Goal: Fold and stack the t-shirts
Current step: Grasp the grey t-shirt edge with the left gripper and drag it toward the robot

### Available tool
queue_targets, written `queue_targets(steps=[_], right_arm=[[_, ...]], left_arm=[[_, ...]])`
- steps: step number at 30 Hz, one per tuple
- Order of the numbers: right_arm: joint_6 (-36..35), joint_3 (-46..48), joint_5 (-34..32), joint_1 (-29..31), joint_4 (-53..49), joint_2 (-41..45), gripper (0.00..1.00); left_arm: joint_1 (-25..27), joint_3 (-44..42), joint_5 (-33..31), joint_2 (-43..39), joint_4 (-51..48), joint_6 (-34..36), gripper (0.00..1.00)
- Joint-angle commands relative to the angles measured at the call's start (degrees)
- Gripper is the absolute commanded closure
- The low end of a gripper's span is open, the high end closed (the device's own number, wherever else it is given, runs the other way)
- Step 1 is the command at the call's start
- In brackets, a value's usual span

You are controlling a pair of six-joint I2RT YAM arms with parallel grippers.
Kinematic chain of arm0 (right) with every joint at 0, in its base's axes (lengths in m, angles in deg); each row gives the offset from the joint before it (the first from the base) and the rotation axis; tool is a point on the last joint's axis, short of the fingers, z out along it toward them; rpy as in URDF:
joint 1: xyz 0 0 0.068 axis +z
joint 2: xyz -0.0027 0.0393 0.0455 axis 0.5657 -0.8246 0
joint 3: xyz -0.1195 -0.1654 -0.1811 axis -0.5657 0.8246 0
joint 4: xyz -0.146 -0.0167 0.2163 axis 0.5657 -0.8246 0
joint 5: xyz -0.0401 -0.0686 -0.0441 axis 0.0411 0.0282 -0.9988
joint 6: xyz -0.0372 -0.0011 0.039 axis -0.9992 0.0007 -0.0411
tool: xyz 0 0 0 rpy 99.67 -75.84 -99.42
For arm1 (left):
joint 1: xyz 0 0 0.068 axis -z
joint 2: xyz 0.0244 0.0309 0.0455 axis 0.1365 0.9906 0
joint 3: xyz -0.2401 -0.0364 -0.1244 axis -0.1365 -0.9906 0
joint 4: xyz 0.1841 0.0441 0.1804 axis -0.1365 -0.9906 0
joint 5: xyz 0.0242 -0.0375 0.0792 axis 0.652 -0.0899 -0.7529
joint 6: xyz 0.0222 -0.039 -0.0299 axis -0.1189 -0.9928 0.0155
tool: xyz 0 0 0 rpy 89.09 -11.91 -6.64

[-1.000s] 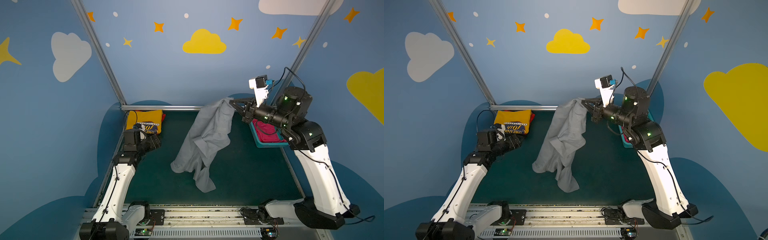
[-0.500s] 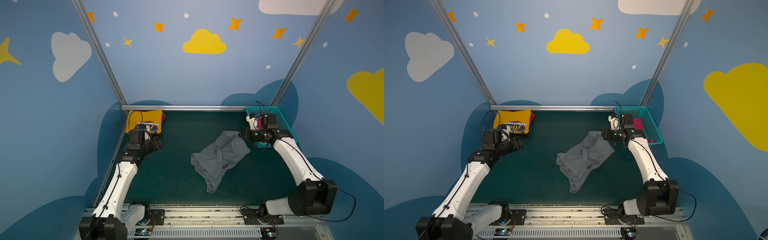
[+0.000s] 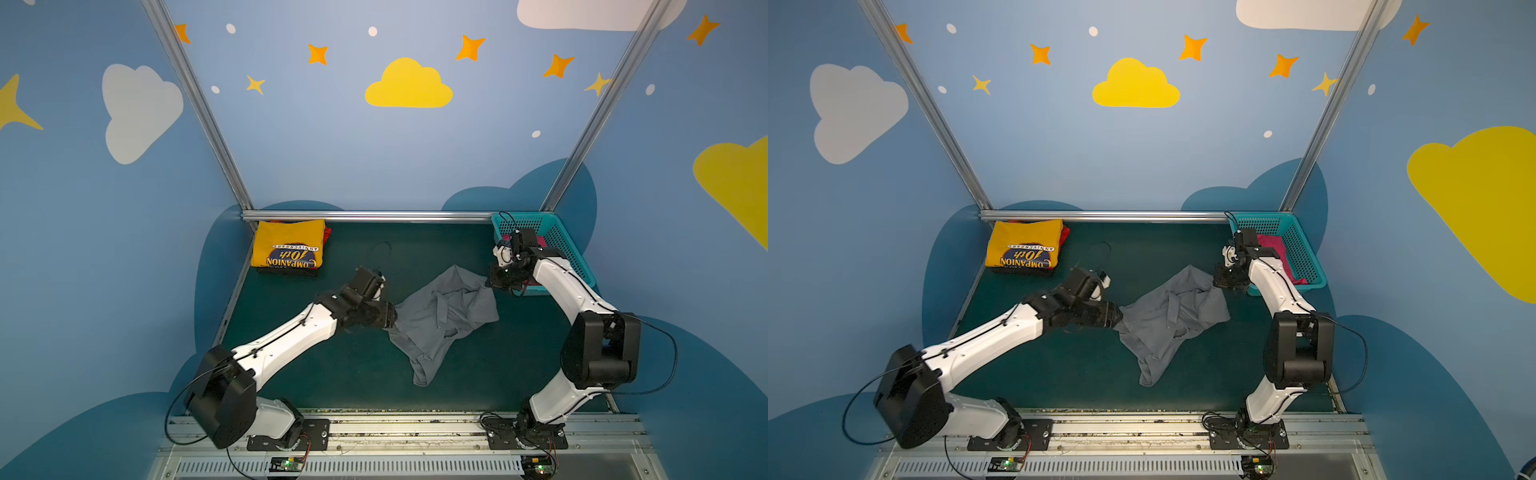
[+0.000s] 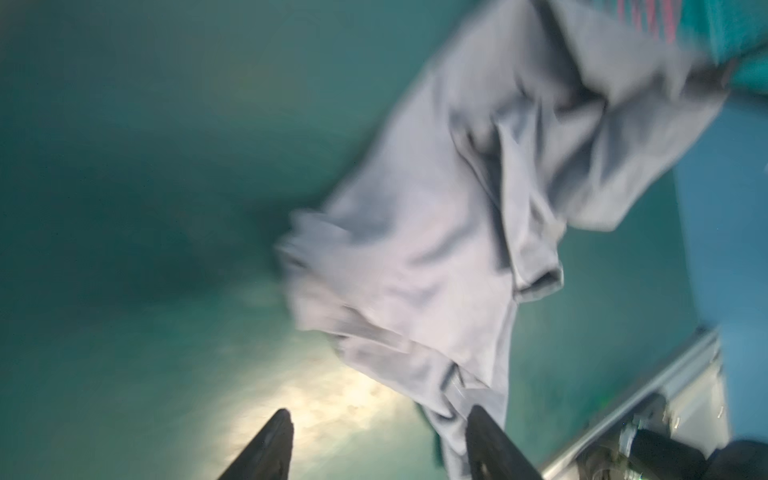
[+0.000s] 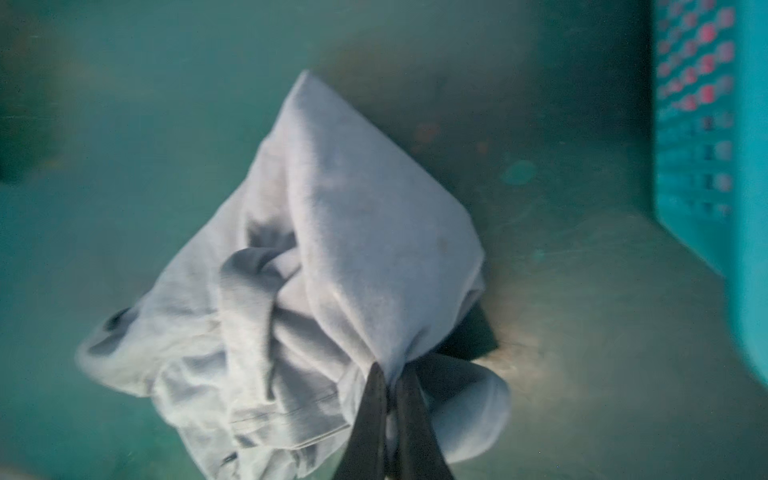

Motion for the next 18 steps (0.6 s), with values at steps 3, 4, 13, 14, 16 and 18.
queue_targets(steps=[3, 4, 13, 14, 16, 18], right_arm=[[1.07, 0.67, -2.97, -1.47, -0.09, 1.77, 0.88], [1.44, 0.74, -2.65, -1.98, 0.04, 2.21, 0.85], [2.79, 3.06, 0.76, -4.69, 0.41, 10.19, 0.67], [2.98, 3.47, 1.23, -4.88, 0.58, 11.28, 0.65], [3.39, 4.22, 2.29, -5.18, 1.0, 13.53, 0.63], [3.61, 4.89, 2.93, -5.33, 1.06, 15.4, 0.62]], left_arm=[[7.3, 9.08, 0.04, 11.41, -5.78, 0.67, 0.3], [8.37, 10.59, 0.19, 13.8, -6.36, 0.91, 0.3], [13.55, 15.26, 4.26, 23.16, -9.11, 2.01, 0.31], [13.97, 15.51, 4.08, 23.68, -8.89, 2.18, 0.29], [14.78, 16.45, 3.26, 24.83, -8.58, 2.52, 0.26], [15.34, 17.75, 2.45, 26.05, -8.64, 2.72, 0.26]])
